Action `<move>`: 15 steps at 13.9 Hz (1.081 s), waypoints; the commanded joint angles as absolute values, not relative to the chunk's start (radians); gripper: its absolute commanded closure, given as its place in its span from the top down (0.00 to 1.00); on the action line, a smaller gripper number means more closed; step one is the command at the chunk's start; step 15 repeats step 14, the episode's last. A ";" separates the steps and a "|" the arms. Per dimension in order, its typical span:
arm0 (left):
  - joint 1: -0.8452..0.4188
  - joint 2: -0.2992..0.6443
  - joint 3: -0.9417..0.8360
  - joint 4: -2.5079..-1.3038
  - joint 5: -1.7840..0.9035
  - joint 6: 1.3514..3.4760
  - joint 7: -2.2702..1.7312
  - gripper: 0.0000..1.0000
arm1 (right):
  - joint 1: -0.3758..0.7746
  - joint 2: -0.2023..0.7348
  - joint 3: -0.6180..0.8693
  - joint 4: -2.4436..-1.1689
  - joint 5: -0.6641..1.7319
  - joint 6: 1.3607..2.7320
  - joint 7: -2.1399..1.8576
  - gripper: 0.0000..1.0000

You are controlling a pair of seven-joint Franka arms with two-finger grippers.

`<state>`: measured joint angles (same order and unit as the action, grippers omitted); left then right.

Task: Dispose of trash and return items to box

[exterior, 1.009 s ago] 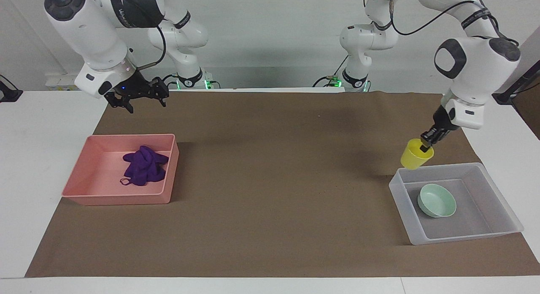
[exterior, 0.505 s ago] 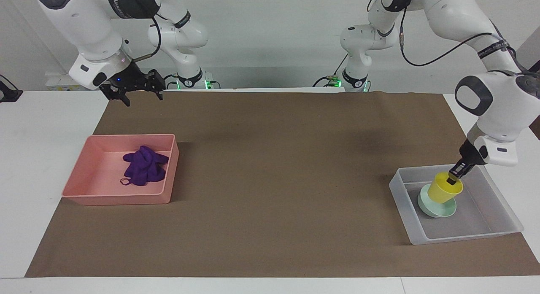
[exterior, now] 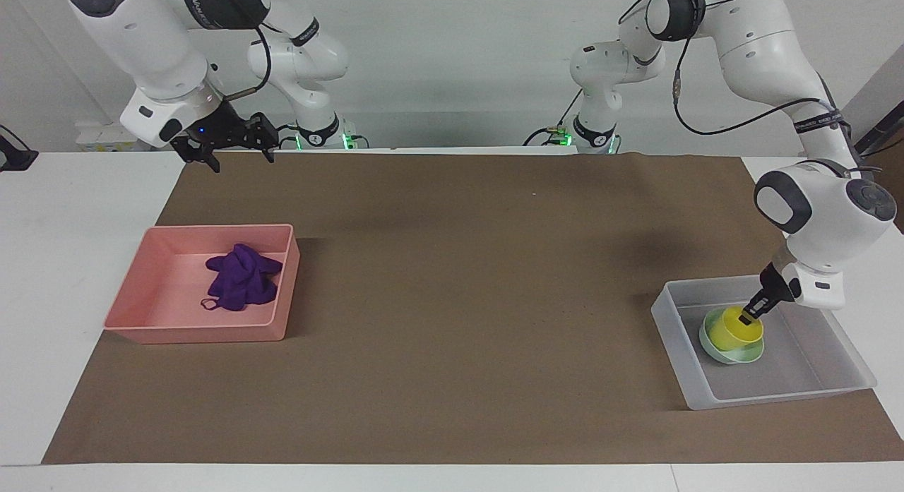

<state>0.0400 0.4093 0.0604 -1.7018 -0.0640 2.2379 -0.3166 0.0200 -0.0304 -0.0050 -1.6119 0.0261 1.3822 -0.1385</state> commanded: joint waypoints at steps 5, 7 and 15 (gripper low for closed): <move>-0.017 0.089 0.055 -1.741 -0.049 1.870 -0.287 0.99 | 0.014 -0.069 -0.002 -1.672 0.018 1.433 -0.087 0.99; -0.029 0.016 0.051 -1.720 -0.049 1.766 -0.209 1.00 | 0.014 -0.069 -0.002 -1.672 0.018 1.434 -0.094 1.00; -0.091 -0.060 0.051 -1.623 -0.002 1.508 -0.051 1.00 | 0.000 -0.069 -0.002 -1.675 0.018 1.447 -0.087 0.99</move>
